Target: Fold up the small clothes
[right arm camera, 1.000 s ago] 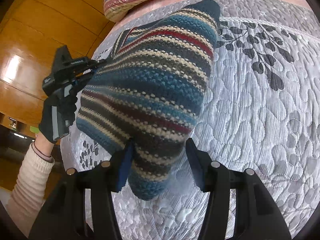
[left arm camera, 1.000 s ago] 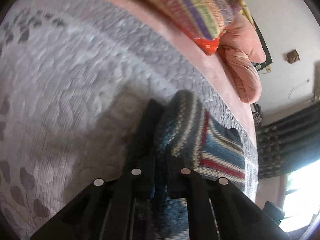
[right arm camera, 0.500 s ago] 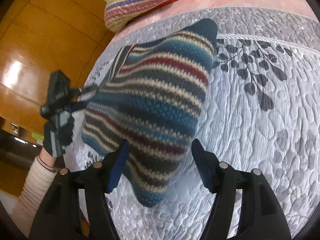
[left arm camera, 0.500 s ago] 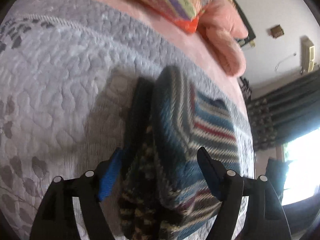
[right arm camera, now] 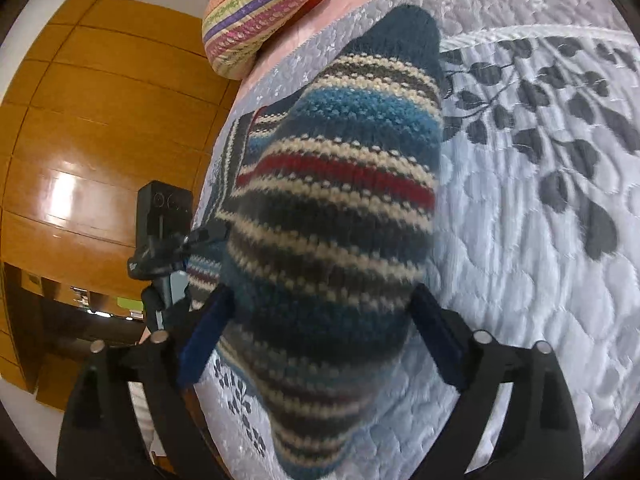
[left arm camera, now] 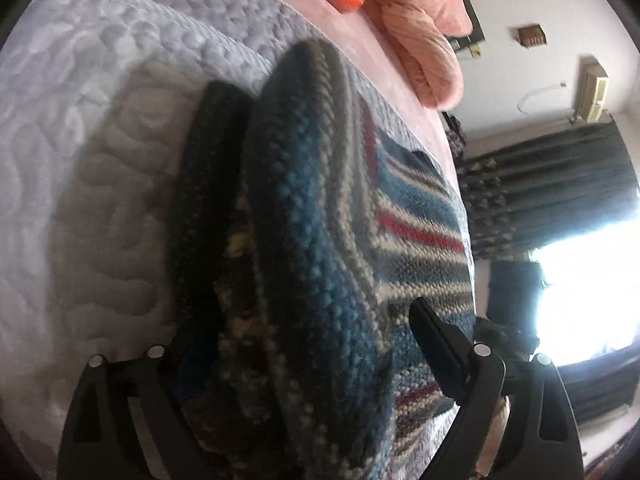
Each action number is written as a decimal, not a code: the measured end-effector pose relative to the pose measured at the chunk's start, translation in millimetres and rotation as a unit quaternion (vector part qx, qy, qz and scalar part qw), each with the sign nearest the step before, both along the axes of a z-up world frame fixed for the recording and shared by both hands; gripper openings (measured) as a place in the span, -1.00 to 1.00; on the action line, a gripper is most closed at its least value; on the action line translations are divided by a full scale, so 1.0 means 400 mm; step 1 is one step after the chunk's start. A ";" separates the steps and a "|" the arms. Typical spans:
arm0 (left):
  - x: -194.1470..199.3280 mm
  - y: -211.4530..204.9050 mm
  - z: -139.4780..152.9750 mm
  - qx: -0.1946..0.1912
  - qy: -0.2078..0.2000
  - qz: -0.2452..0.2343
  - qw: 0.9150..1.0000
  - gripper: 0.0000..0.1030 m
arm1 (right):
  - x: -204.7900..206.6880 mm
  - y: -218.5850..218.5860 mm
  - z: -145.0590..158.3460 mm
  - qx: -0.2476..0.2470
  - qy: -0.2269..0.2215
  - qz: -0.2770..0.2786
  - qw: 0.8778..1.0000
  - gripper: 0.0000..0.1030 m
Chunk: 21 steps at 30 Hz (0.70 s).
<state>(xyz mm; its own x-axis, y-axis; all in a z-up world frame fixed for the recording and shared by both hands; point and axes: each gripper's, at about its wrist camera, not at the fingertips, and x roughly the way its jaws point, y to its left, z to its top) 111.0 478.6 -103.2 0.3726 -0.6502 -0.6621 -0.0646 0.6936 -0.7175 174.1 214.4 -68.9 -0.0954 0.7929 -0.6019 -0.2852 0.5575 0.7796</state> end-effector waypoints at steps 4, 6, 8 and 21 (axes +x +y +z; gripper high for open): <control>0.005 -0.019 -0.006 0.007 -0.002 -0.012 1.000 0.76 | 0.024 0.041 -0.044 0.009 0.025 0.003 1.000 0.87; -0.003 -0.042 0.000 0.035 -0.013 -0.015 0.999 0.52 | 0.028 0.048 -0.050 0.017 0.035 -0.002 0.999 0.77; -0.011 -0.059 -0.004 0.048 -0.012 -0.017 0.999 0.13 | 0.025 0.051 -0.031 0.013 0.023 -0.001 1.000 0.50; -0.164 -0.298 0.055 -0.061 -0.091 -0.015 0.994 -0.17 | -0.094 -0.172 0.172 0.014 -0.059 0.021 0.998 0.23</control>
